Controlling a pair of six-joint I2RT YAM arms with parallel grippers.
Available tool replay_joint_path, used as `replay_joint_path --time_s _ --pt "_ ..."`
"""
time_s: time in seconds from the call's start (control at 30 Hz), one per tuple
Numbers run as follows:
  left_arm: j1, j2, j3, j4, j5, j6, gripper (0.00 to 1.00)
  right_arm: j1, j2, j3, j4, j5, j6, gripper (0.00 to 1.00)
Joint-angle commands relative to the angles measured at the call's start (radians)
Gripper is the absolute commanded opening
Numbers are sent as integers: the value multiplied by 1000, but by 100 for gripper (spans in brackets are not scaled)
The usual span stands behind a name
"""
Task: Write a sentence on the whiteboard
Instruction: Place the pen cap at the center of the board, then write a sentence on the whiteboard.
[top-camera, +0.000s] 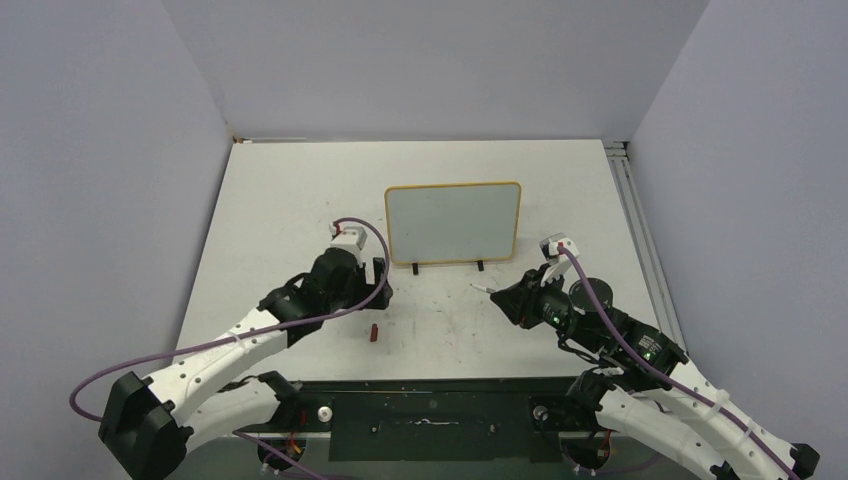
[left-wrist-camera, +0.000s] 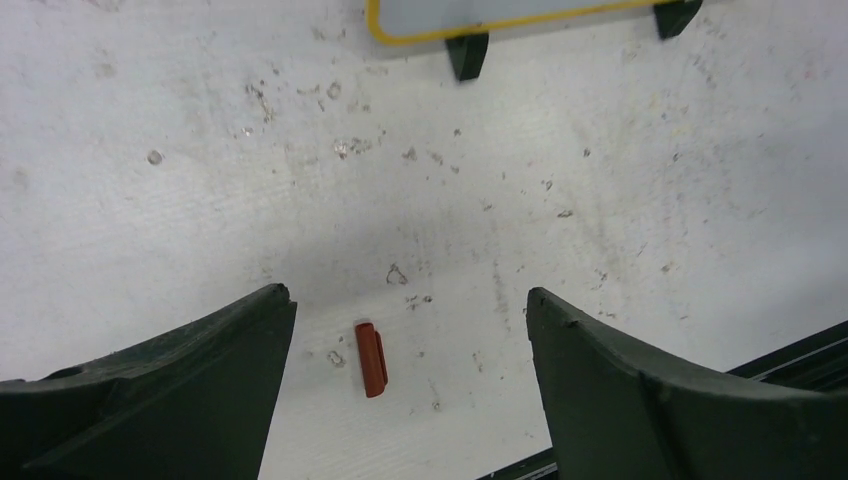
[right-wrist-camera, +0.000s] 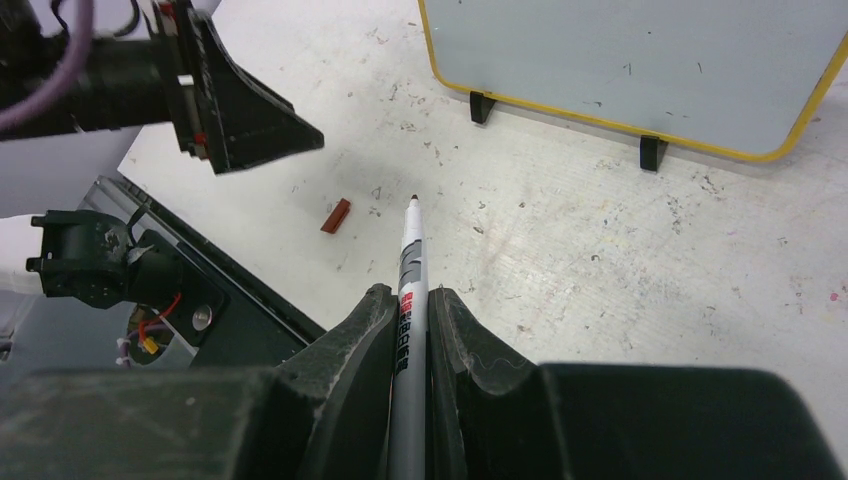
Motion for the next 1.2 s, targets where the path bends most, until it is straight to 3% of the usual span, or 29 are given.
replay_joint_path --time_s 0.0,0.23,0.5,0.7,0.9,1.17 --pt "117 -26 154 -69 155 137 85 2 -18 15 63 22 -7 5" --pt "371 31 335 -82 454 253 85 1 1 17 118 67 -3 5" --pt "520 121 450 74 635 260 85 1 55 7 256 69 8 5" --pt "565 206 440 365 773 190 84 -2 169 14 380 66 -28 5" --pt "566 396 506 465 907 244 84 -11 225 1 447 35 -38 5" --pt "565 640 611 665 1055 230 82 -14 187 -31 475 -27 0 5"
